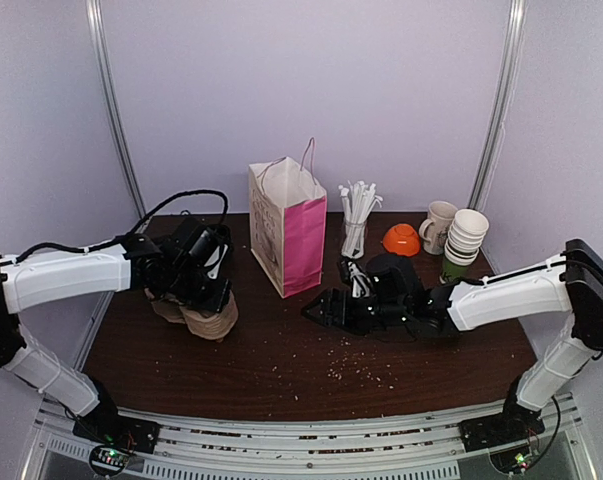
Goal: Pack the takeout coffee
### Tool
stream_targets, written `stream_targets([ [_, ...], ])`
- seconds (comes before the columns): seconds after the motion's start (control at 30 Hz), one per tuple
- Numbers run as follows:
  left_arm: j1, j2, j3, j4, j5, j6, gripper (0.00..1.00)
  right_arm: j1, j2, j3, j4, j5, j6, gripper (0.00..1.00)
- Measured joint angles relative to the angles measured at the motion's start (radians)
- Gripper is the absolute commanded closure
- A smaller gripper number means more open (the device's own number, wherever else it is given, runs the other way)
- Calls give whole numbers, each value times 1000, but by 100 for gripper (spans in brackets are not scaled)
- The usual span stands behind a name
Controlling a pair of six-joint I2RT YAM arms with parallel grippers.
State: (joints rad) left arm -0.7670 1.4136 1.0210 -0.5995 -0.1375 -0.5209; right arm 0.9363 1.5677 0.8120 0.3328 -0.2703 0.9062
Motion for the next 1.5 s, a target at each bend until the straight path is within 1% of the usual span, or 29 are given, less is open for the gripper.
stream_targets([
  [0.17,0,-13,-4,0,5,-3,97,1,58,10,53,-28,41,13],
  [0.3,0,-29,-13,0,11,-4,100,7,135,53,118,-55,93,14],
  [0.53,0,-60,-32,0,23,-4,100,31,328,208,288,-89,232,18],
  [0.7,0,-74,-38,0,30,-4,100,50,469,337,373,-113,329,15],
  [0.8,0,-78,-42,0,33,-4,100,63,531,402,382,-117,364,15],
  [1.1,0,-81,-51,8,34,-3,100,74,639,496,432,-138,464,24],
  [1.17,0,-81,-55,14,37,-3,100,74,661,505,446,-141,489,27],
  [1.3,0,-81,-62,22,42,-3,100,74,691,512,470,-146,522,29],
  [1.5,0,-82,-65,23,49,0,100,74,714,539,488,-158,559,35],
])
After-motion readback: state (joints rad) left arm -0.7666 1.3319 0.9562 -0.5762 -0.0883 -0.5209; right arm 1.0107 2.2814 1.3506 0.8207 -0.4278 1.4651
